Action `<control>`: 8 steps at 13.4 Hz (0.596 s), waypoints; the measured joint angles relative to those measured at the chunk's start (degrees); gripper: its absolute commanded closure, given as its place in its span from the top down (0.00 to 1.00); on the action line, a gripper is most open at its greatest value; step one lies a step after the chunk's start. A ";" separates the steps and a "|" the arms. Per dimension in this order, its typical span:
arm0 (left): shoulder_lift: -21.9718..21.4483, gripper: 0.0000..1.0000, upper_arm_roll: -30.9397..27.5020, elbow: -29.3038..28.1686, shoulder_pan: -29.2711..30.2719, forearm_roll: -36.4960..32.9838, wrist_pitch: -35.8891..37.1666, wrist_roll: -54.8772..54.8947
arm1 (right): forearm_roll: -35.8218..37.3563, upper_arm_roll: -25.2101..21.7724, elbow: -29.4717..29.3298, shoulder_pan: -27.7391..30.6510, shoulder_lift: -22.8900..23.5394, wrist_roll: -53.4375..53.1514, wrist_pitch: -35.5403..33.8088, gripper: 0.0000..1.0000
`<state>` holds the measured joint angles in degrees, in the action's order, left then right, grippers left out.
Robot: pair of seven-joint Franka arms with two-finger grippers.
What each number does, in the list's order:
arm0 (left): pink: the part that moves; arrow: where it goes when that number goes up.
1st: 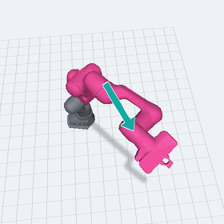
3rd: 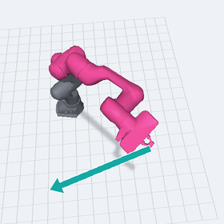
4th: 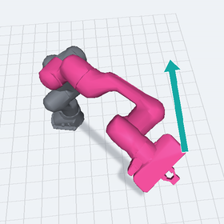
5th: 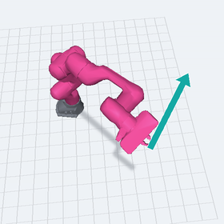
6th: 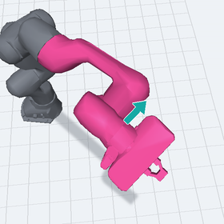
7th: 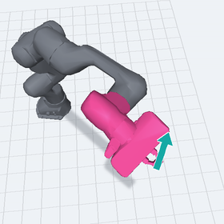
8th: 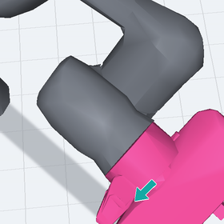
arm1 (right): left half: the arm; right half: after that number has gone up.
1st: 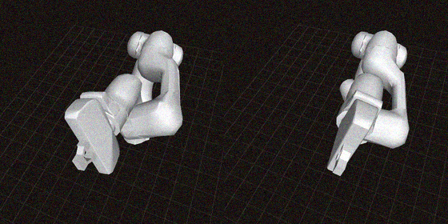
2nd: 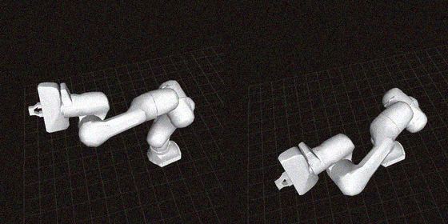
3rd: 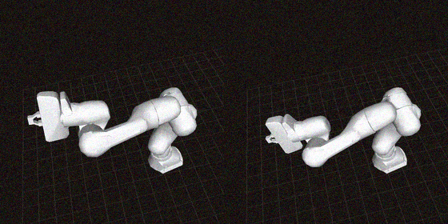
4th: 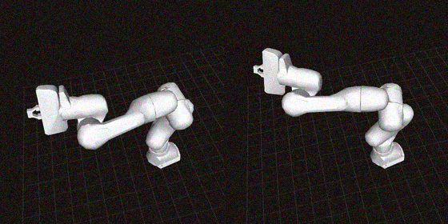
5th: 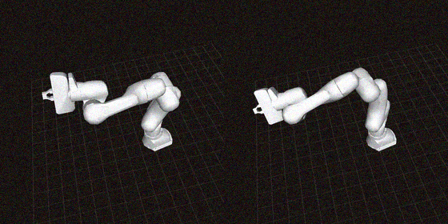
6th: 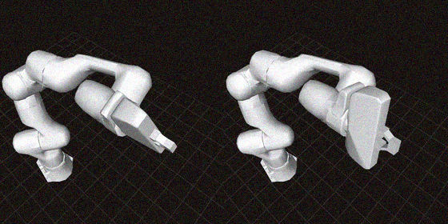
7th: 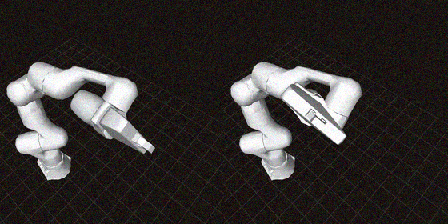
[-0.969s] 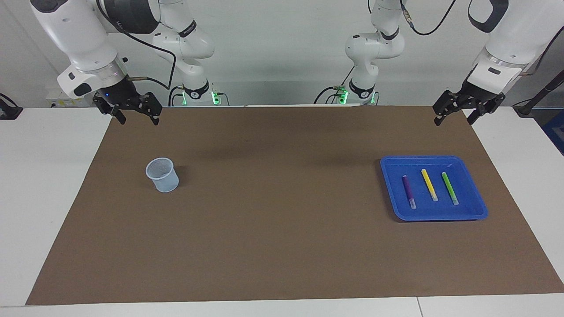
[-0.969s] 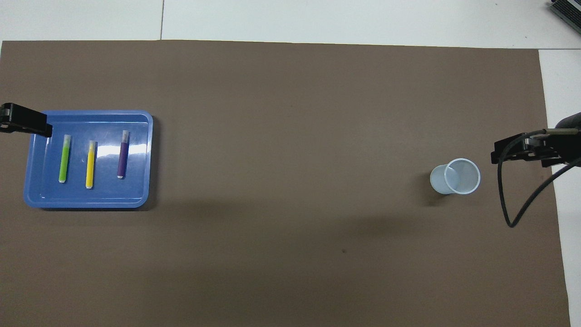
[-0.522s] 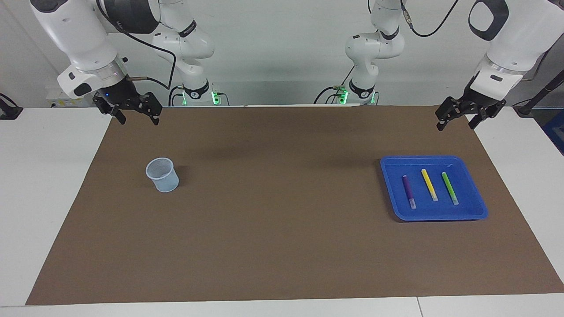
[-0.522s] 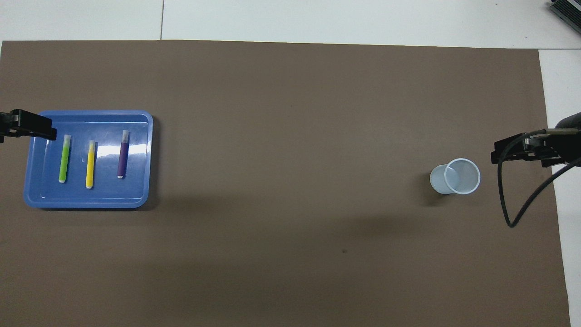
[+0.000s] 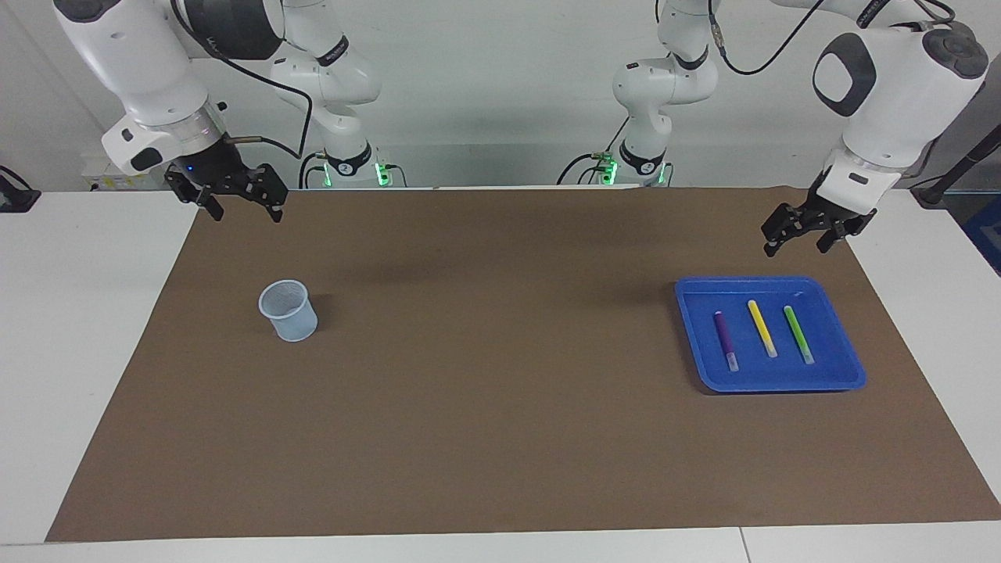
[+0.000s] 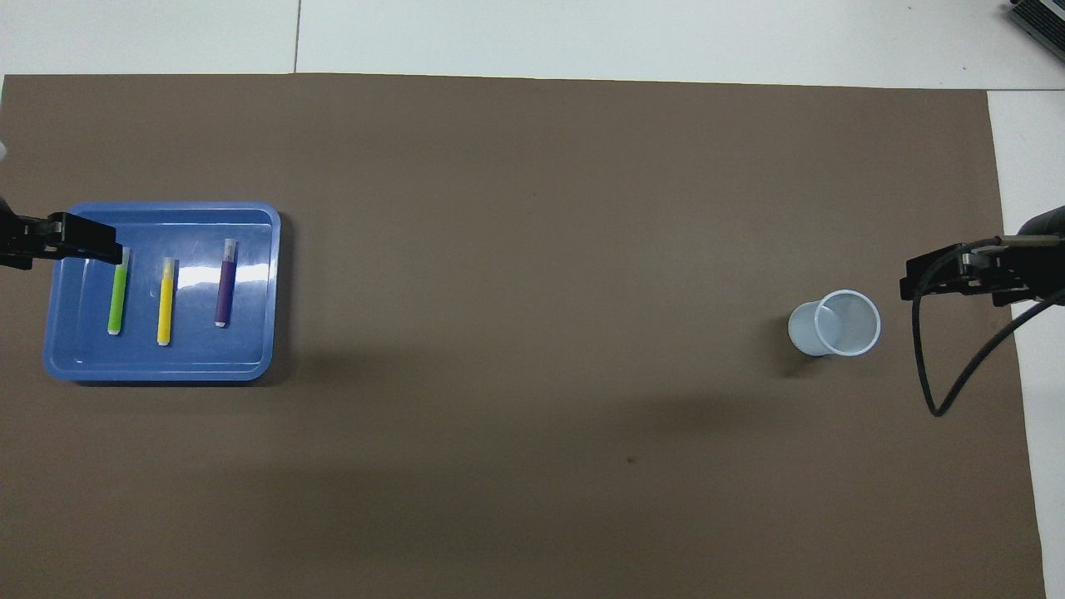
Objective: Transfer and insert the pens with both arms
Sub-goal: 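Reach the left gripper over the tray down to the purple pen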
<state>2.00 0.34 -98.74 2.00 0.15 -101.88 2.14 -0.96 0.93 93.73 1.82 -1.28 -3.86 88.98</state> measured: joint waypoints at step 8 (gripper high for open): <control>3.81 1.00 0.06 -4.68 0.00 0.00 -9.08 0.01 | 0.00 0.00 0.00 0.00 0.00 0.00 0.00 1.00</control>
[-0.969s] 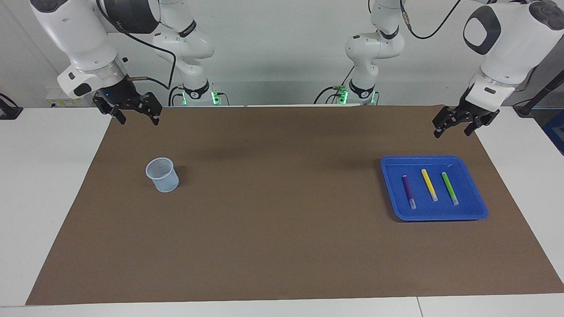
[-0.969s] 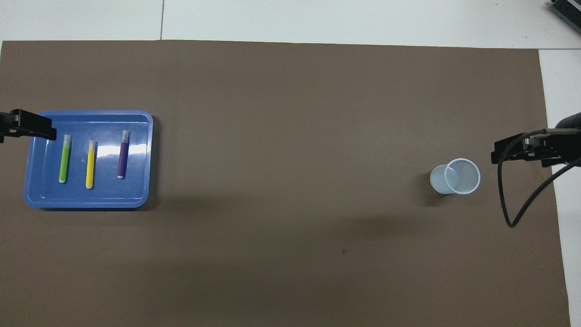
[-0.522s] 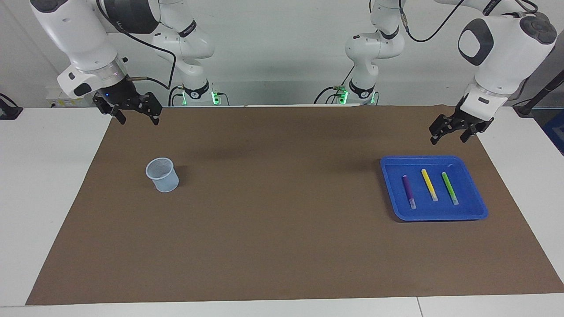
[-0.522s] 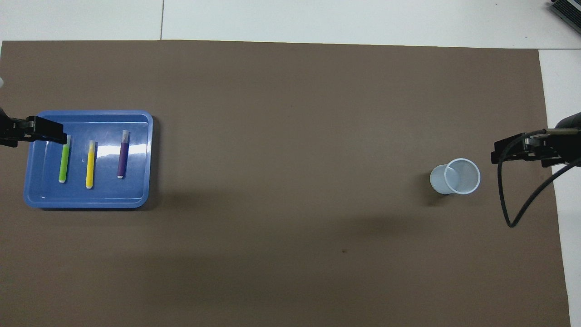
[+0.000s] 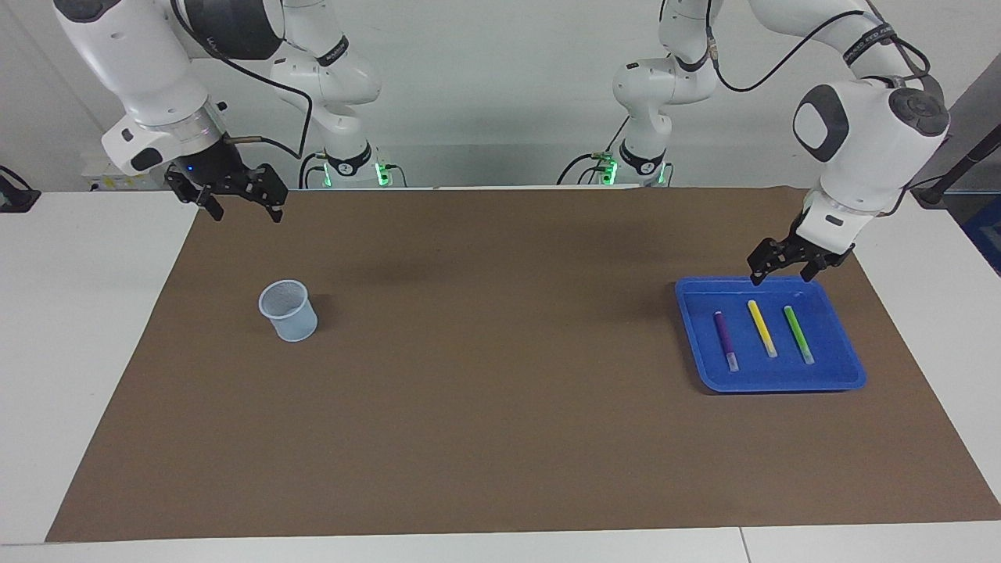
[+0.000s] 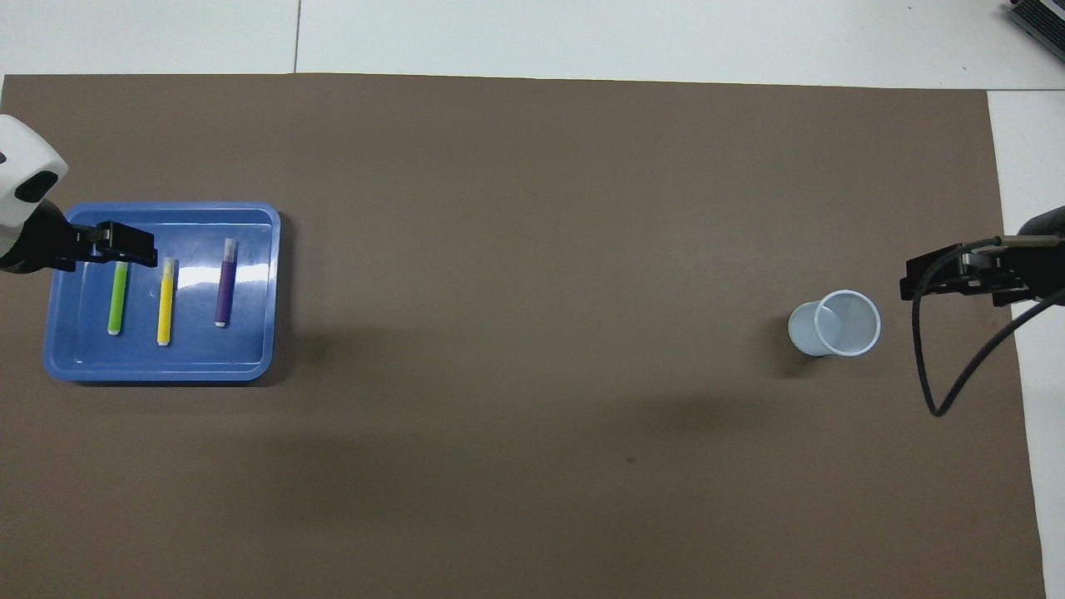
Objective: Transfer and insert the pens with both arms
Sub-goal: 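Reach the left gripper over the tray down to the purple pen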
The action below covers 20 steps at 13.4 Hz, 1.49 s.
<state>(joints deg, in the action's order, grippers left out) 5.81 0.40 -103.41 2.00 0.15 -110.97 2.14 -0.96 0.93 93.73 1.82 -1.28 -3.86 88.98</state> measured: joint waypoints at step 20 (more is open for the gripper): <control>15.24 0.96 0.31 -0.55 -0.08 0.00 -16.53 0.00 | 0.00 0.00 0.00 0.00 0.00 0.00 0.00 1.00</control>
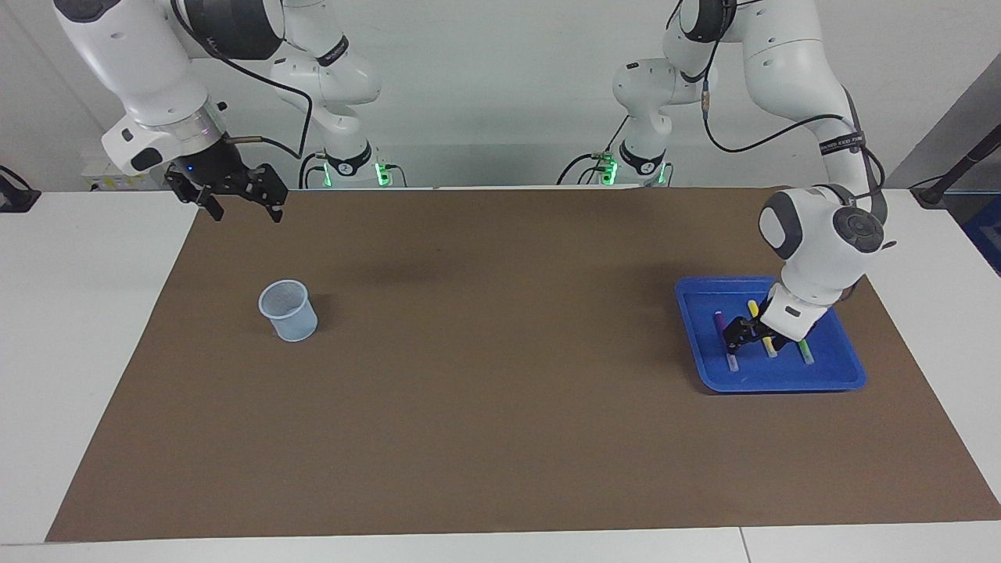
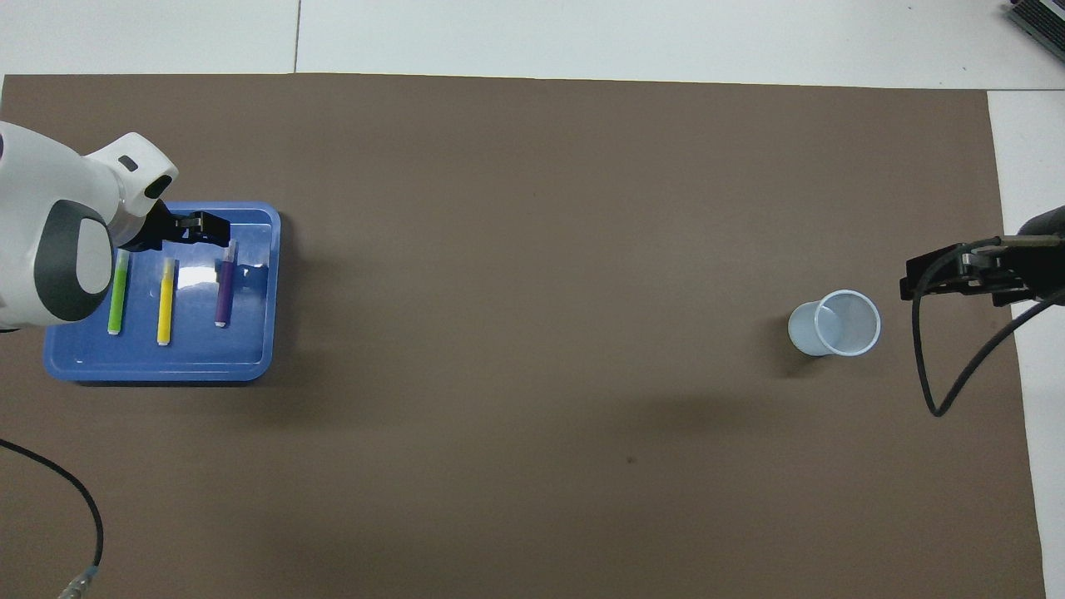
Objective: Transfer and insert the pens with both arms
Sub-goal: 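Reach the left gripper over the tray down to the purple pen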
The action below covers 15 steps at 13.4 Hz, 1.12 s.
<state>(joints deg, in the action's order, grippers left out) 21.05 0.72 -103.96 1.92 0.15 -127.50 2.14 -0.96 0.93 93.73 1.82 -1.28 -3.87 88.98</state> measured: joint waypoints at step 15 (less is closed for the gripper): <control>2.75 0.74 0.24 -1.82 -0.03 2.06 -3.91 0.03 | 0.00 0.00 0.00 0.00 0.00 0.00 0.00 1.00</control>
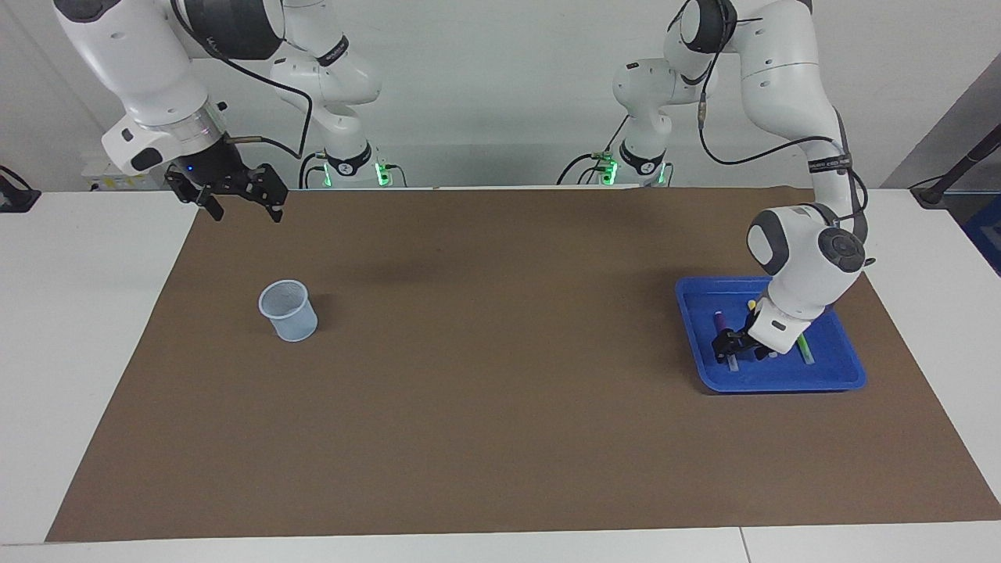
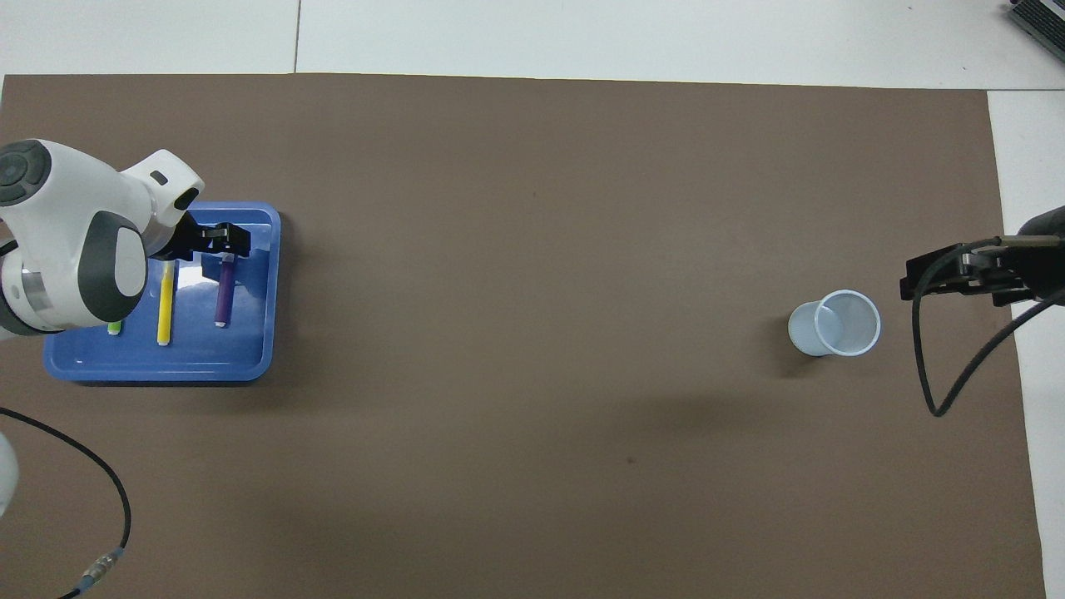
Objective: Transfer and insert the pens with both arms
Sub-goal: 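Reach the left gripper over the tray down to the purple pen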
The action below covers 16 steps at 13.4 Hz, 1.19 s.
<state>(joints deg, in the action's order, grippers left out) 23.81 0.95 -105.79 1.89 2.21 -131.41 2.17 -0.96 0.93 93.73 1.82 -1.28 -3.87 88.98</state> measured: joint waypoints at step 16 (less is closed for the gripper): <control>0.02 0.00 0.20 -0.14 -0.13 0.03 -0.30 0.00 | 0.00 0.00 0.00 0.00 0.00 0.00 0.00 1.00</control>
<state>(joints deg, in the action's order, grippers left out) 23.82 1.15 -105.93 1.76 2.24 -131.72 2.17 -0.96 0.93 93.73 1.82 -1.28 -3.87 88.98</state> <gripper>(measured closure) 0.833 0.000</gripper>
